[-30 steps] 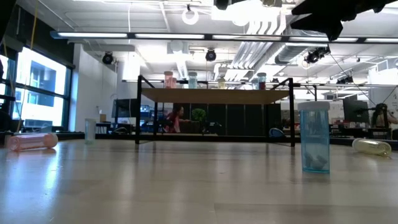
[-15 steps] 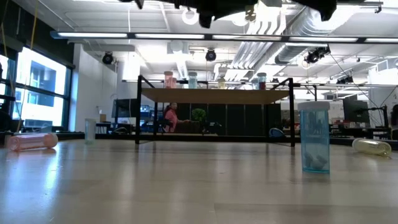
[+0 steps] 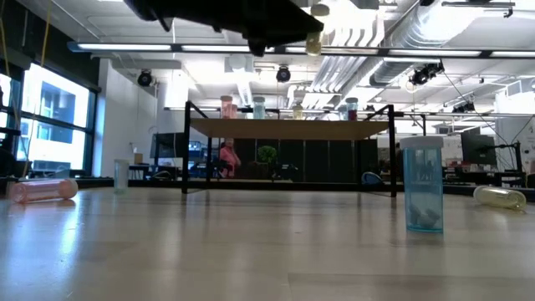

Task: Pick and place medicine bottles onto shelf by color
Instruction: Put the yellow medicine bottle on the shelf

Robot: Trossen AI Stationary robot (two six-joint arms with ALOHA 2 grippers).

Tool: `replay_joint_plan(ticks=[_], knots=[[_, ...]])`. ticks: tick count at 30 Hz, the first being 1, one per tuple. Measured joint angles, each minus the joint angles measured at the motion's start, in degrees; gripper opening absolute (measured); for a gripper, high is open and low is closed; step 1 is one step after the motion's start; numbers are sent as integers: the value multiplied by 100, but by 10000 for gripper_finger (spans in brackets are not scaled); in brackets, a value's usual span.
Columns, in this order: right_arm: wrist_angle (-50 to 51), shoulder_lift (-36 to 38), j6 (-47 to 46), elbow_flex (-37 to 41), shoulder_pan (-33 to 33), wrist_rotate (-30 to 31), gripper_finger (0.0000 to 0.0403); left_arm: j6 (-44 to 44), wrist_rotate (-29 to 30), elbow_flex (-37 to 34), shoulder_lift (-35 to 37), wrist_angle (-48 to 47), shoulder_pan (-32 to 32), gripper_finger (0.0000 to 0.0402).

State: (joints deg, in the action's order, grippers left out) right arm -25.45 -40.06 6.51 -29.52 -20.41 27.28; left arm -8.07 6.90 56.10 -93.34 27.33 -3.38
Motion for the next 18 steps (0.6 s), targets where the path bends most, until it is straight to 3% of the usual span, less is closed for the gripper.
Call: replay_joint_plan(ticks=[8,18], knots=[[-180,-367,141,0,399,-175,198,155,137,-533,0,309,-2,94],[-870,-1195,-361,0,903,-1323,198,212,131,-693,-1,702,-2,94]])
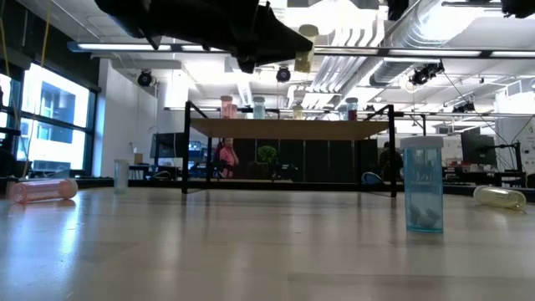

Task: Pick and place medicine bottles onto shelf by color
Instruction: Put the yellow medicine bottle on the shelf

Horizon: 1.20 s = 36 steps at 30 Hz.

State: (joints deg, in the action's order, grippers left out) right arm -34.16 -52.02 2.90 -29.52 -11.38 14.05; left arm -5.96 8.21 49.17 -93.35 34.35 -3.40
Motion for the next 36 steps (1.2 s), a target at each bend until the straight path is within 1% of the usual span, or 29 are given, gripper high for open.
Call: replay_joint_plan(ticks=[2,4,9,11,16,20,24,29,36], knots=[[-2,-172,-231,0,77,-244,198,0,-2,0,0,0,0,94],[-9,-390,-321,0,104,-366,197,0,-2,0,-1,-2,0,94],[-389,-1020,-261,0,101,-334,197,-7,-4,0,-1,-15,19,94],[-702,-1275,-241,0,101,-319,197,-7,-7,0,-1,-20,20,94],[-1481,-1798,136,-4,127,-318,197,-17,-9,0,-1,-24,20,94],[-1493,-2026,107,-134,244,-311,197,-19,-20,0,-3,-24,20,94],[-1379,-2234,104,-384,318,-306,197,-20,-20,0,-3,-24,20,94],[-629,-2386,163,-686,380,-306,197,-20,-18,0,-3,-28,18,94],[219,-2419,-51,-1050,386,-206,197,-20,-17,0,-5,-48,17,94]])
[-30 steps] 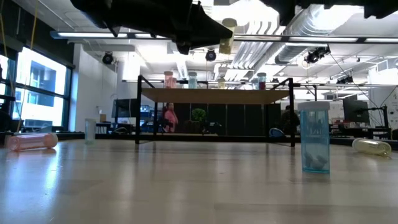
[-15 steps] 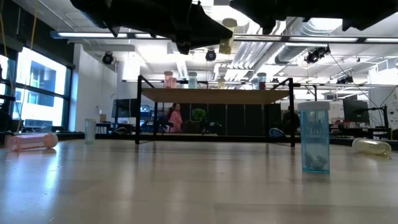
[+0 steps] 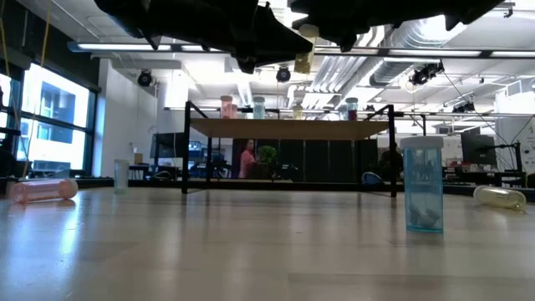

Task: Pick and place medicine bottles onto shelf by color
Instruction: Put the yellow medicine bottle on the shelf

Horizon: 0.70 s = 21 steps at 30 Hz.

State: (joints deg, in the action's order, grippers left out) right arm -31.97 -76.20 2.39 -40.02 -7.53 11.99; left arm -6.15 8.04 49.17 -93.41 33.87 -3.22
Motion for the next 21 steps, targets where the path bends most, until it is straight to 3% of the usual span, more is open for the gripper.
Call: replay_joint_plan(ticks=[13,21], knots=[[2092,2,-132,-1115,-37,210,197,0,19,0,-2,0,-2,94],[3927,239,-134,-2107,-45,194,197,0,32,0,-2,0,-2,94]])
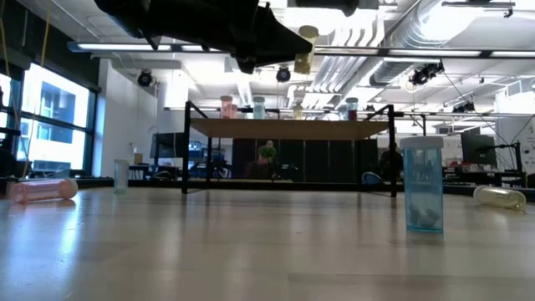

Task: Pick and place medicine bottles onto shelf by color
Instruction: Put the yellow medicine bottle on the shelf

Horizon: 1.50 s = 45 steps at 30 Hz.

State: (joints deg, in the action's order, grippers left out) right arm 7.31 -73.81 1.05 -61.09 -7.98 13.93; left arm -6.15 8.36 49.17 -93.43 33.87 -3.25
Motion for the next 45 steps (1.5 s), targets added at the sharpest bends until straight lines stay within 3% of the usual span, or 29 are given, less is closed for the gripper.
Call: replay_joint_plan(ticks=[7,12,20,26,39,45], knots=[[525,441,127,-189,-235,80,197,0,0,0,0,-7,-11,94],[967,555,-1,-180,-630,525,197,0,0,0,0,12,-11,94],[543,265,12,333,-781,1006,197,0,-1,0,0,26,-10,94],[-446,309,172,644,-603,676,197,0,-2,0,0,28,-2,94],[-392,287,-365,657,-42,-81,197,-210,-9,0,0,331,-2,94],[-413,287,-364,657,92,-114,197,-220,-9,1,0,507,-2,94]])
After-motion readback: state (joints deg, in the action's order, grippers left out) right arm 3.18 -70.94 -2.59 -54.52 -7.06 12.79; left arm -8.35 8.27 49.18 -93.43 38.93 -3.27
